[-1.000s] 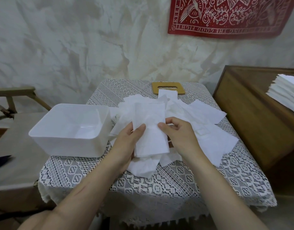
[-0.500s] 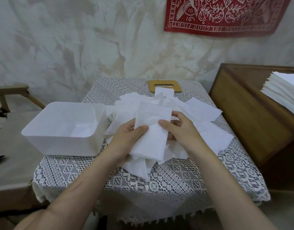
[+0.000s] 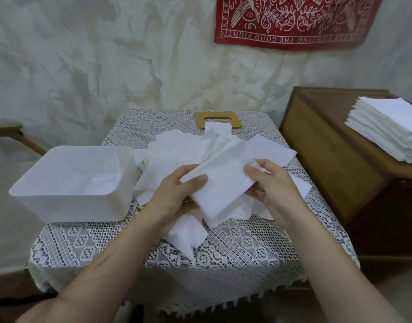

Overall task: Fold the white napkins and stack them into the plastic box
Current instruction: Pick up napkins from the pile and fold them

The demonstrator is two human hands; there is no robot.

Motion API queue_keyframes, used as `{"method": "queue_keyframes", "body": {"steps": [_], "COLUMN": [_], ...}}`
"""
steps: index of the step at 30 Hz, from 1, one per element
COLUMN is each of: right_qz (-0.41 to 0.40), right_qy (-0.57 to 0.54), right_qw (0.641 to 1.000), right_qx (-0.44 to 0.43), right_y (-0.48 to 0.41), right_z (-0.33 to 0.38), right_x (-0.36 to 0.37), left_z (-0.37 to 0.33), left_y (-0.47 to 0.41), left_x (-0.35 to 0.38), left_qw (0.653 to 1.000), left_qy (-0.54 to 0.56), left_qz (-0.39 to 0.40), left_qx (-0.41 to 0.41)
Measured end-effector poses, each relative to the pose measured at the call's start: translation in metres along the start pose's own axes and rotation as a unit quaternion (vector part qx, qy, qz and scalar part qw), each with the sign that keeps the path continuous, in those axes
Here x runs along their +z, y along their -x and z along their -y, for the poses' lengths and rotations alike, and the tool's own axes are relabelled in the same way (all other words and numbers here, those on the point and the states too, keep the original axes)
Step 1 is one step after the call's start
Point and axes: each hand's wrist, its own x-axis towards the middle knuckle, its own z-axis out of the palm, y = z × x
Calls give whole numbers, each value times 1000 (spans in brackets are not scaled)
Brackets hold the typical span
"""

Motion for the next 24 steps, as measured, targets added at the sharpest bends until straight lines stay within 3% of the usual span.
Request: {"method": "queue_keyframes", "body": {"steps": [3,6,10,14,19,24], "right_qz": [-10,55,93,84,71,51], "right_qy": [-33,60,148,156,156,144], "right_qw": [999,997,984,982,981,978], "right_qx": [-6,12,-29,-60,-87,-143], "right_y": [6,20,38,52,58,56], "right_z": [-3,-4,-4,-12,-24,-36], "right_x": [-13,-26,-46,-61,-67,-55], "left_z": [8,14,24,36,45,41], "left_y": [-1,2,10,17,17,28], "left_x": [11,19,27,40,47,43], "left_qw": [999,997,990,987,979,969], "left_qy": [31,-14,-69,-97,-174,-207], "left_qz": [-13,-31,-26,-3,-11,-34], "left_qx": [11,71,122,128,101,129]}}
